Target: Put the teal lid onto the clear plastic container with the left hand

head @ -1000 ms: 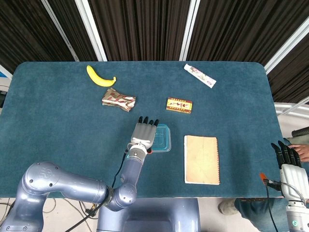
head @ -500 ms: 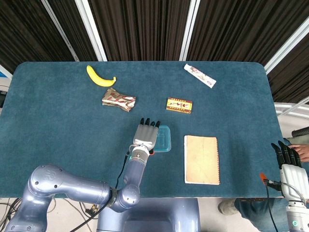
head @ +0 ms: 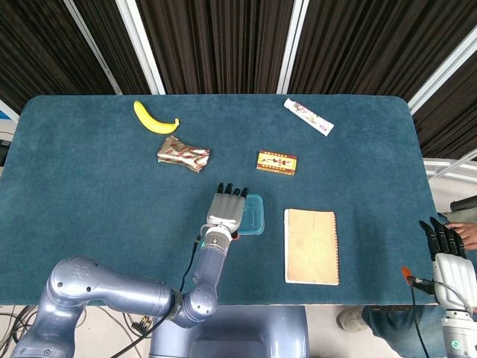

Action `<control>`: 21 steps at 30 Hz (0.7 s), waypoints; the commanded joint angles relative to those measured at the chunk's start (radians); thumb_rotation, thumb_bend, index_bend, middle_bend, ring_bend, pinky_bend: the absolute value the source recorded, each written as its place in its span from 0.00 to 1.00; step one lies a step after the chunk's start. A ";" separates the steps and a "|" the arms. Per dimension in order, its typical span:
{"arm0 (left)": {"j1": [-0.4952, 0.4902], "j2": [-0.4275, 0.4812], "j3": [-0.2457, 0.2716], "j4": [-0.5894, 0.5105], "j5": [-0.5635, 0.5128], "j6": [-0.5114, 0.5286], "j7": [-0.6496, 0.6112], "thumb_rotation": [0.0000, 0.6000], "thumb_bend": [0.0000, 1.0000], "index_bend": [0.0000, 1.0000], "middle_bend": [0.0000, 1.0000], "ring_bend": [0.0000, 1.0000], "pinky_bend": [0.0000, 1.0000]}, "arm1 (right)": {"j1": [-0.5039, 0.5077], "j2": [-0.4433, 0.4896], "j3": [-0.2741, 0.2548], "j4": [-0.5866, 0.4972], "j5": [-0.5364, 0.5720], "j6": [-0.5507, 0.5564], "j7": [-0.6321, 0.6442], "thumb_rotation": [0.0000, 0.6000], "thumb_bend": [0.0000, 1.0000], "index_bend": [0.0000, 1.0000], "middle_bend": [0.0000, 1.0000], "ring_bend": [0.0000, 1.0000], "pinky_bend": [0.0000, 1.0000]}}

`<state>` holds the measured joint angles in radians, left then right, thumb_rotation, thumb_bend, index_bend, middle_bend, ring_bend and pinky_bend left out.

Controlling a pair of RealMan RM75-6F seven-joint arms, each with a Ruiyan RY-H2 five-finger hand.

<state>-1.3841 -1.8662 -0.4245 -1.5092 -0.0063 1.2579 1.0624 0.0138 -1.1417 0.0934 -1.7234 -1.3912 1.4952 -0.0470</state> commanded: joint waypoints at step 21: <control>0.017 -0.035 -0.027 0.020 0.017 0.011 0.039 1.00 0.22 0.09 0.23 0.00 0.00 | 0.000 0.000 0.001 -0.001 0.000 0.000 0.001 1.00 0.27 0.09 0.01 0.02 0.00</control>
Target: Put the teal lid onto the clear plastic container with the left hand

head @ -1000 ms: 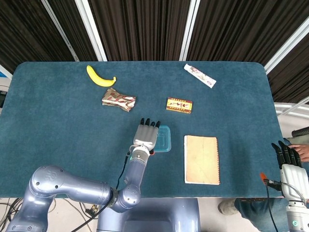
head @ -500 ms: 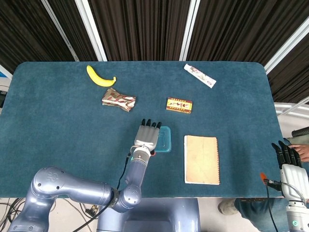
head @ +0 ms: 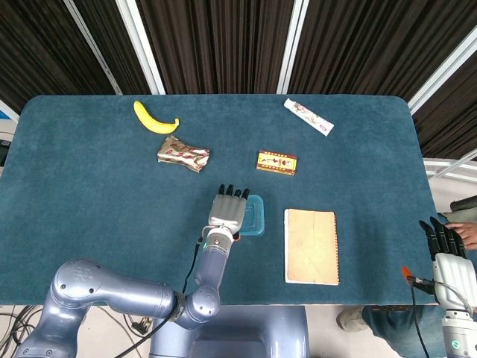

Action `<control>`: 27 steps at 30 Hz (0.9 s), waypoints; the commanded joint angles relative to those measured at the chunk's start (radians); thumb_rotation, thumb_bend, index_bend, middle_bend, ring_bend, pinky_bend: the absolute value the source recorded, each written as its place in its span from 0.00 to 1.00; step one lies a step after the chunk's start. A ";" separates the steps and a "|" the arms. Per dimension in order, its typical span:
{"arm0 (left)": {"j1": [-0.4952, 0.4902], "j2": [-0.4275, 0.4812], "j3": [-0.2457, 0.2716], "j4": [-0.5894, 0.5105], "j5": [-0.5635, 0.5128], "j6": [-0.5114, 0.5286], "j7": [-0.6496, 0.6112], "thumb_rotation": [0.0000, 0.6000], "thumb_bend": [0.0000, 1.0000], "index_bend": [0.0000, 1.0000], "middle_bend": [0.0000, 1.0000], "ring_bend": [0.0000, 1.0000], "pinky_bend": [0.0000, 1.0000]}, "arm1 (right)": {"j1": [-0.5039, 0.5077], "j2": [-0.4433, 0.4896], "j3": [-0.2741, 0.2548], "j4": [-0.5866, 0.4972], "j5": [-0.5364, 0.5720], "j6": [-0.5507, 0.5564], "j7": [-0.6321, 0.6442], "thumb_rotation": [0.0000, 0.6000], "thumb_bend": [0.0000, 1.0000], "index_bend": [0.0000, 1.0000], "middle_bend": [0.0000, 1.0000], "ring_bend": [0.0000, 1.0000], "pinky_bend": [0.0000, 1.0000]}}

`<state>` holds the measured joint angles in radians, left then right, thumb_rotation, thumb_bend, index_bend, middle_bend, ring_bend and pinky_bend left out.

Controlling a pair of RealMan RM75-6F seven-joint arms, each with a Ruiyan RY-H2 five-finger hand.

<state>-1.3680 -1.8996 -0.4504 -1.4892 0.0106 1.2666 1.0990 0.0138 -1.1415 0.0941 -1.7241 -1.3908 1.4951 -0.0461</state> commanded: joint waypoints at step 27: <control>0.024 -0.035 -0.027 0.023 0.029 0.013 0.027 1.00 0.21 0.09 0.21 0.00 0.00 | 0.000 0.000 0.000 -0.001 0.002 -0.001 -0.003 1.00 0.27 0.09 0.01 0.02 0.00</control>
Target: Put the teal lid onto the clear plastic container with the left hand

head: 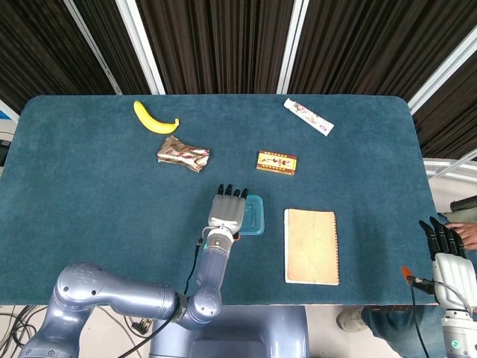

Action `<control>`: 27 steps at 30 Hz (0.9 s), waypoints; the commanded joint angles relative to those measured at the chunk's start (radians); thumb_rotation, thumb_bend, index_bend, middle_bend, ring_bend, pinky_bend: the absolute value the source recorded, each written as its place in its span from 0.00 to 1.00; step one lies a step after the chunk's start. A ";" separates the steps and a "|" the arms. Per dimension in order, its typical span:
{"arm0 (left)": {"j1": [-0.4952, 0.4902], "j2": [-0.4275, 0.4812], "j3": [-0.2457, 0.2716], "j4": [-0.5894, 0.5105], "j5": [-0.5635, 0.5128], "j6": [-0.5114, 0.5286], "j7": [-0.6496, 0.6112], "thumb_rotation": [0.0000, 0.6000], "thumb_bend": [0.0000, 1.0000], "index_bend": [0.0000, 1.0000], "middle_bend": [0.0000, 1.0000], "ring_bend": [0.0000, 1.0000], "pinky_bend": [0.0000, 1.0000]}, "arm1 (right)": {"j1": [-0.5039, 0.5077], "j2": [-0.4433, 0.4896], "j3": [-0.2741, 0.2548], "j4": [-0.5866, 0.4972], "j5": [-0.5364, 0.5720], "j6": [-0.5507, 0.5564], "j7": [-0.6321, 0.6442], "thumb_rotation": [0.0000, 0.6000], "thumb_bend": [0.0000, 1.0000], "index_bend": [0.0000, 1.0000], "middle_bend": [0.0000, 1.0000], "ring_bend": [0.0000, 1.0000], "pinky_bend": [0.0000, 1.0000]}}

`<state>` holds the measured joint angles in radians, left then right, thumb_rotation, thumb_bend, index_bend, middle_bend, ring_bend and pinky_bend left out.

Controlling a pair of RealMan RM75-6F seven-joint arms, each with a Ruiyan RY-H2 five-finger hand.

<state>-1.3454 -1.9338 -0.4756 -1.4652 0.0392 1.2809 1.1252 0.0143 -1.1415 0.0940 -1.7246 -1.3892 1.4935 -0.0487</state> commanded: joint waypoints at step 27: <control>0.011 -0.036 -0.039 0.018 0.022 0.035 0.011 1.00 0.20 0.09 0.20 0.00 0.00 | 0.001 0.000 0.001 -0.003 0.003 -0.002 -0.002 1.00 0.27 0.09 0.01 0.02 0.00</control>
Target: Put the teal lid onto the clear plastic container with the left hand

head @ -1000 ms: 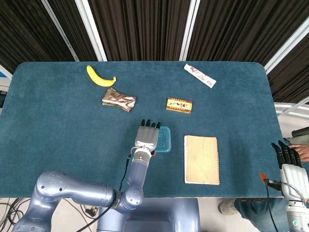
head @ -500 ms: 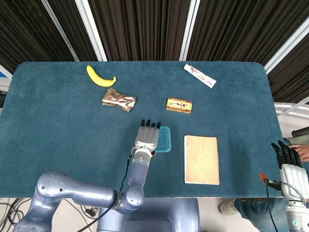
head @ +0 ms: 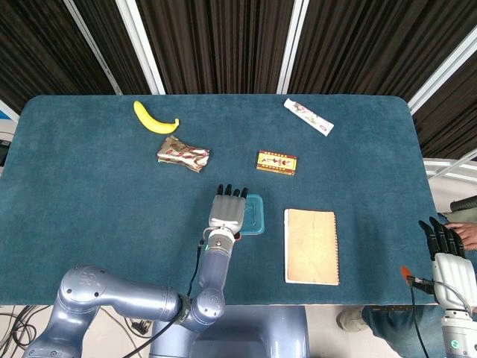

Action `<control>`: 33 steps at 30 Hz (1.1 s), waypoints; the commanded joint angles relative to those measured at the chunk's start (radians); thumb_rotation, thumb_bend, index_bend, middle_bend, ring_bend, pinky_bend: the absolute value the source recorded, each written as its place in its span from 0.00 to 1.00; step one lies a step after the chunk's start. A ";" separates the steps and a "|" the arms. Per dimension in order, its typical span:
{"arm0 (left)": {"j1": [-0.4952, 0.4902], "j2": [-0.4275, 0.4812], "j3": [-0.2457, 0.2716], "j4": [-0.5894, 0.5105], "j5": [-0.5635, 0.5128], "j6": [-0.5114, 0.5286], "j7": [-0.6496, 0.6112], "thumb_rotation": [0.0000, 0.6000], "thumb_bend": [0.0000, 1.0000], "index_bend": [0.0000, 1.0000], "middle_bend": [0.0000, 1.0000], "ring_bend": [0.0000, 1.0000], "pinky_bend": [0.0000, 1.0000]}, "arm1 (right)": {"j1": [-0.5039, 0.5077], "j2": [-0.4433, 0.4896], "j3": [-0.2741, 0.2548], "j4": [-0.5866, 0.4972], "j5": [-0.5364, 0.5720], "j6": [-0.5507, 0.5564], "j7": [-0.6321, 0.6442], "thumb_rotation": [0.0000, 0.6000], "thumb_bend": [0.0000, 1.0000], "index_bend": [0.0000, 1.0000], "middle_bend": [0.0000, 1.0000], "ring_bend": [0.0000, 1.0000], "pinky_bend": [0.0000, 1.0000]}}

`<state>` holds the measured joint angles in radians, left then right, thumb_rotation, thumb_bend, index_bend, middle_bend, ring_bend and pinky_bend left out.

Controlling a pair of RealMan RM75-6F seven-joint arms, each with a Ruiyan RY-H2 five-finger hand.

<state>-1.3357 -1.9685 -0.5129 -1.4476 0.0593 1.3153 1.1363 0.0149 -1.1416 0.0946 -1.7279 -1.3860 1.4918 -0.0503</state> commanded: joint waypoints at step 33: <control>0.030 -0.019 -0.001 0.032 0.029 -0.019 0.008 1.00 0.20 0.07 0.13 0.00 0.00 | -0.001 -0.001 0.001 -0.002 0.006 0.000 0.001 1.00 0.27 0.09 0.01 0.02 0.00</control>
<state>-1.3060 -1.9871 -0.5139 -1.4160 0.0886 1.2963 1.1442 0.0135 -1.1423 0.0959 -1.7298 -1.3803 1.4918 -0.0495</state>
